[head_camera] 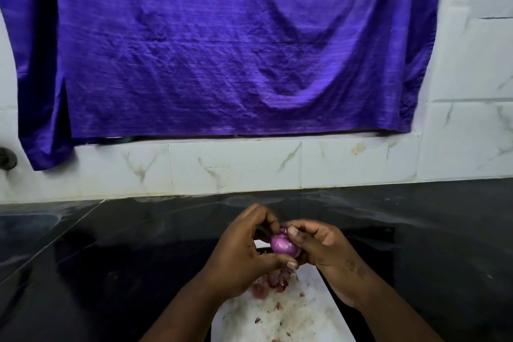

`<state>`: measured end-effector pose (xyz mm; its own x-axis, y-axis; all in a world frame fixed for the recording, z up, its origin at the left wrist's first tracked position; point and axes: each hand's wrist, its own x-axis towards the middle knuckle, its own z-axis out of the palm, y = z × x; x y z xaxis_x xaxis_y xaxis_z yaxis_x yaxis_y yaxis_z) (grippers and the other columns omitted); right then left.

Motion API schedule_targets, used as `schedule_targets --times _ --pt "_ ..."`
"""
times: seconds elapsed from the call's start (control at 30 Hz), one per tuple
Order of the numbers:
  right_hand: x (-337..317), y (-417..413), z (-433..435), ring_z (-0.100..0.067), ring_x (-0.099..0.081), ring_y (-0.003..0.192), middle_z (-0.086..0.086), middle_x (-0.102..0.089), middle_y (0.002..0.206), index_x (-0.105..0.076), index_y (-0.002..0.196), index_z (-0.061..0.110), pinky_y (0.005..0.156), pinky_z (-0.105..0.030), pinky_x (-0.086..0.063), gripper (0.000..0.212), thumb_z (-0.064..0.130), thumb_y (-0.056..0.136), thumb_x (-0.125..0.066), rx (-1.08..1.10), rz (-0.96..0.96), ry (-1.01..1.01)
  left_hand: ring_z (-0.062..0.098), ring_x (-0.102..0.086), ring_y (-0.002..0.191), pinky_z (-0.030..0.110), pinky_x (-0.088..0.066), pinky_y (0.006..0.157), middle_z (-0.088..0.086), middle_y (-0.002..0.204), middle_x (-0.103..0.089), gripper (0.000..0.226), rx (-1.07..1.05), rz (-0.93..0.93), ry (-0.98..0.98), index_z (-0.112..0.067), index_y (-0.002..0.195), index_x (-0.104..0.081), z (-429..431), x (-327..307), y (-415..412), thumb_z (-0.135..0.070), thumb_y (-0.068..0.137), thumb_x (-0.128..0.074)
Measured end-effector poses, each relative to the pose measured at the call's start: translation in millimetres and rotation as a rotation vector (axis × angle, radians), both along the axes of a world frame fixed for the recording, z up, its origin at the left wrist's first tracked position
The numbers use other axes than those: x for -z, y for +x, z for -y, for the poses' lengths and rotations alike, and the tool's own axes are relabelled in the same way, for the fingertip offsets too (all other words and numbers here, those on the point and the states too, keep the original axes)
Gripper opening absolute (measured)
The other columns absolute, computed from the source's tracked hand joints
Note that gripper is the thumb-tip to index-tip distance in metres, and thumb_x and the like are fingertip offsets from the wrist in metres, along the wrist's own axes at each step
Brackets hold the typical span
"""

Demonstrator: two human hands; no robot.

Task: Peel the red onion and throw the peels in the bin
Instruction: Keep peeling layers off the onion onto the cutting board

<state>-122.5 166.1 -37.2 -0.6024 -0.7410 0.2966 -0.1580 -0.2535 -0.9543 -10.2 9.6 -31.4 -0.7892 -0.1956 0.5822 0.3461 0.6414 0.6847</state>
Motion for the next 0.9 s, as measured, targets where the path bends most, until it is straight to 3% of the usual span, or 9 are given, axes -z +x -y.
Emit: schedule_targets --times 0.1,0.23,0.33,0.47,0.53,0.63,0.9 --pt "1.1 -0.5 1.2 -0.027 -0.073 0.08 -0.023 -0.077 0.102 -0.077 0.11 0.006 0.07 -0.041 -0.063 0.03 0.025 0.09 -0.066 0.033 0.01 0.0 0.015 -0.066 0.092 0.033 -0.061 0.078 -0.01 0.1 -0.062 0.043 -0.016 0.006 -0.028 -0.028 0.092 -0.059 0.4 0.7 -0.5 -0.029 0.068 -0.095" --pt "1.1 -0.2 1.8 -0.027 -0.072 0.078 -0.025 -0.076 0.101 -0.077 0.111 0.005 0.068 -0.04 -0.062 0.03 0.025 0.092 -0.065 0.017 0.004 -0.003 0.008 -0.062 0.091 0.018 -0.053 0.074 -0.014 0.1 -0.058 0.041 -0.021 -0.004 -0.07 -0.029 0.088 -0.054 0.3 1.5 -1.5 -0.028 0.075 -0.093" --pt "0.5 0.0 0.8 -0.027 -0.073 0.081 -0.022 -0.077 0.102 -0.077 0.112 0.008 0.07 -0.04 -0.062 0.032 0.029 0.09 -0.065 0.024 0.028 -0.016 0.012 -0.06 0.091 0.022 -0.054 0.073 -0.013 0.099 -0.059 0.043 -0.06 -0.037 -0.092 -0.031 0.08 -0.047 -0.6 2.1 -2.4 -0.028 0.079 -0.09" --pt "0.4 -0.7 -0.2 -0.029 -0.073 0.086 -0.02 -0.077 0.104 -0.078 0.11 0.01 0.076 -0.045 -0.061 0.032 0.03 0.088 -0.067 0.029 0.048 -0.042 0.011 -0.071 0.105 0.027 -0.062 0.085 -0.016 0.113 -0.067 0.047 -0.016 -0.023 0.045 -0.038 0.107 -0.06 -1.4 1.7 -0.9 -0.026 0.077 -0.093" --pt "-0.4 -0.2 -0.9 -0.029 -0.073 0.087 -0.02 -0.077 0.105 -0.077 0.112 0.008 0.076 -0.045 -0.061 0.032 0.029 0.09 -0.065 0.023 0.042 -0.044 0.013 -0.07 0.107 0.024 -0.06 0.086 -0.015 0.114 -0.066 0.044 -0.018 -0.055 -0.019 -0.029 0.113 -0.066 -1.2 2.1 -2.3 -0.023 0.078 -0.092" --pt "-1.8 0.4 -1.9 -0.029 -0.073 0.087 -0.02 -0.077 0.106 -0.076 0.113 0.008 0.075 -0.043 -0.062 0.032 0.028 0.091 -0.064 0.023 0.043 -0.042 0.017 -0.07 0.103 0.024 -0.061 0.084 -0.011 0.108 -0.067 0.037 -0.027 -0.101 -0.029 -0.018 0.105 -0.069 -3.1 1.1 -3.3 -0.023 0.077 -0.093" --pt "-3.4 2.2 -2.2 -0.023 -0.073 0.081 -0.02 -0.077 0.103 -0.078 0.111 0.008 0.064 -0.029 -0.058 0.028 0.023 0.092 -0.064 0.003 0.029 -0.018 0.017 -0.062 0.097 0.024 -0.059 0.08 -0.012 0.104 -0.058 0.032 -0.002 -0.06 -0.088 -0.021 0.092 -0.058 -1.2 4.4 -2.9 -0.02 0.083 -0.089"
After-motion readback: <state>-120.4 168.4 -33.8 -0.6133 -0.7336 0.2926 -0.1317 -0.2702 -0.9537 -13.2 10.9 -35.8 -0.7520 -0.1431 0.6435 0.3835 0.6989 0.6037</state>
